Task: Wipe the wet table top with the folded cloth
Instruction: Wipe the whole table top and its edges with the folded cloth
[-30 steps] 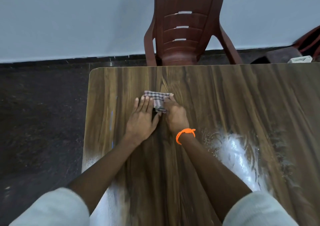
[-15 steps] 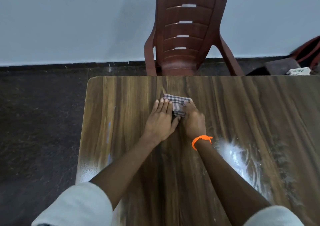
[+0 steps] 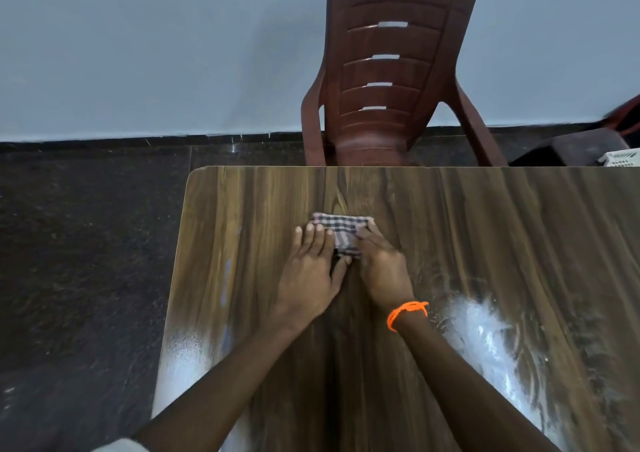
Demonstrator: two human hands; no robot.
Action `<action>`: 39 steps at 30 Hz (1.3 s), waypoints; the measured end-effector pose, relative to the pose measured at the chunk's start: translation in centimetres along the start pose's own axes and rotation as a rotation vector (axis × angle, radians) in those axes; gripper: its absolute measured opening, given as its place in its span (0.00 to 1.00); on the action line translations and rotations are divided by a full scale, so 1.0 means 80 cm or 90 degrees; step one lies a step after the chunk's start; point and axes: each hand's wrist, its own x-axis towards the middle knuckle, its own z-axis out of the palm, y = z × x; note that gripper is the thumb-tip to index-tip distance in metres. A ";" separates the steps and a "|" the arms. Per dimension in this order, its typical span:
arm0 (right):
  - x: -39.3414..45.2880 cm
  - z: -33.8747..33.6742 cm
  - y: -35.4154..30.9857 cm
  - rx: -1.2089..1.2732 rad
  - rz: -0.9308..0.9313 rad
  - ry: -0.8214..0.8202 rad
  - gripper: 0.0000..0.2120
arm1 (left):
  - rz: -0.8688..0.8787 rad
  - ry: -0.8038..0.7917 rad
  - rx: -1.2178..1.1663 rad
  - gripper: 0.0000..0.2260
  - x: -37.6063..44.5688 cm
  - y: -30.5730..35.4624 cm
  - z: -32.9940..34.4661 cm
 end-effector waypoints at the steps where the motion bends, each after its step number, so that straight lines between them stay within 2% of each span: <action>1: 0.000 -0.006 0.010 -0.012 0.009 0.025 0.16 | 0.021 -0.003 0.000 0.31 0.012 0.007 0.001; 6: 0.058 -0.031 0.035 -0.028 0.081 0.104 0.15 | 0.081 -0.009 0.055 0.30 0.106 0.030 -0.007; 12: 0.146 -0.015 0.029 -0.028 0.140 0.014 0.12 | 0.054 0.000 0.135 0.29 0.169 -0.014 -0.030; 16: 0.166 0.009 0.001 -0.035 0.110 -0.037 0.10 | 0.030 -0.005 0.136 0.29 0.155 -0.059 -0.038; 21: 0.156 0.046 -0.043 0.032 0.029 -0.043 0.14 | -0.002 0.018 0.080 0.29 0.106 -0.114 -0.051; 27: 0.091 0.054 -0.071 0.026 -0.103 -0.093 0.12 | -0.067 0.061 0.022 0.34 0.007 -0.109 -0.032; 32: 0.038 0.027 -0.038 0.020 -0.108 -0.084 0.14 | -0.035 0.043 0.018 0.36 -0.029 -0.059 -0.007; 35: 0.042 0.009 -0.015 0.004 -0.081 -0.073 0.16 | -0.019 0.003 0.035 0.38 -0.001 -0.038 -0.010; 39: 0.092 0.006 -0.016 0.006 -0.010 -0.036 0.13 | 0.000 -0.016 0.070 0.35 0.066 -0.046 -0.026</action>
